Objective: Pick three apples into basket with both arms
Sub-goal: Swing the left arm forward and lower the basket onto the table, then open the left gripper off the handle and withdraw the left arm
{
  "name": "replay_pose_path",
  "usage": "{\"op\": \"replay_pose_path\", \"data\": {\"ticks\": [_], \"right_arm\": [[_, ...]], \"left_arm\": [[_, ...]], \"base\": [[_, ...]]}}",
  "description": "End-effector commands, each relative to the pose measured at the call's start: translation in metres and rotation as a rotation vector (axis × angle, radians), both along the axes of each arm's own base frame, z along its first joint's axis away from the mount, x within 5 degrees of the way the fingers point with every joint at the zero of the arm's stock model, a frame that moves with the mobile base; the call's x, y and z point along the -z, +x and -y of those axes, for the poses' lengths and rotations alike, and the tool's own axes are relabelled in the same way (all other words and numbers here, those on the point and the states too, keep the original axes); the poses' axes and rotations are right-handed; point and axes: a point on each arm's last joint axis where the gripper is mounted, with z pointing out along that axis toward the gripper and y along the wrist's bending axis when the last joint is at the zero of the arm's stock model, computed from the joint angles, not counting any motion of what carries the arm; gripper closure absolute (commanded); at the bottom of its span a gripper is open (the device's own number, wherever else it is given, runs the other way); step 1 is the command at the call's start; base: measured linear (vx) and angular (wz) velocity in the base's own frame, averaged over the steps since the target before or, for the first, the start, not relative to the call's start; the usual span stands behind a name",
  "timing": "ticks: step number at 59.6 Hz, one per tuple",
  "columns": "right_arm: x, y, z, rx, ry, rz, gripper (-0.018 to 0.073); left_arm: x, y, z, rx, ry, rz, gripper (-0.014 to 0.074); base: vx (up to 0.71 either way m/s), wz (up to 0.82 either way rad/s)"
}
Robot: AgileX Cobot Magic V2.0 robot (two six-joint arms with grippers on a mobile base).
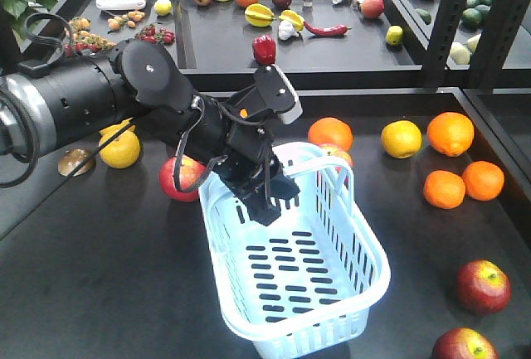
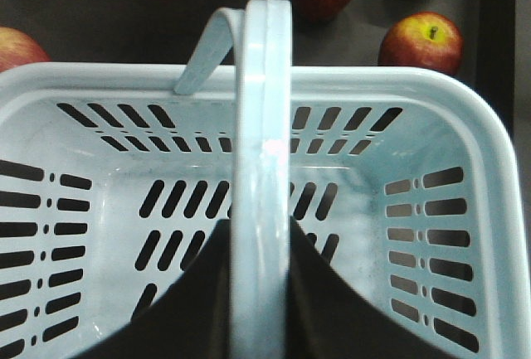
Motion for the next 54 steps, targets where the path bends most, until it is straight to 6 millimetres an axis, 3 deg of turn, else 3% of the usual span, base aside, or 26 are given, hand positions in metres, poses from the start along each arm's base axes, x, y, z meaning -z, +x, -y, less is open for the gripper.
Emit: {"op": "replay_pose_path", "data": {"ticks": [1,18,33,43,54], "right_arm": [[-0.002,0.000,0.001,0.008,0.002,0.070,0.0567],[-0.002,0.000,0.001,0.008,0.002,0.070,0.0567],[-0.002,0.000,0.001,0.008,0.002,0.070,0.0567],[-0.002,0.000,0.001,0.008,0.002,0.070,0.0567],[-0.002,0.000,0.001,0.008,0.002,0.070,0.0567]], "left_arm": [[-0.038,-0.004,0.001,-0.038,-0.108,0.100,0.0452],[-0.038,-0.002,0.001,-0.050,-0.114,0.108,0.0274],[-0.053,-0.012,-0.001,-0.043,-0.156,0.093,0.0247],[-0.091,-0.040,-0.014,-0.011,-0.198,0.104,0.0291],[-0.125,-0.084,-0.036,-0.003,-0.193,0.001,0.0474]], "base": [[0.00,0.00],[0.00,0.00],[0.00,0.00],[0.00,0.00],[0.00,0.00]]}}
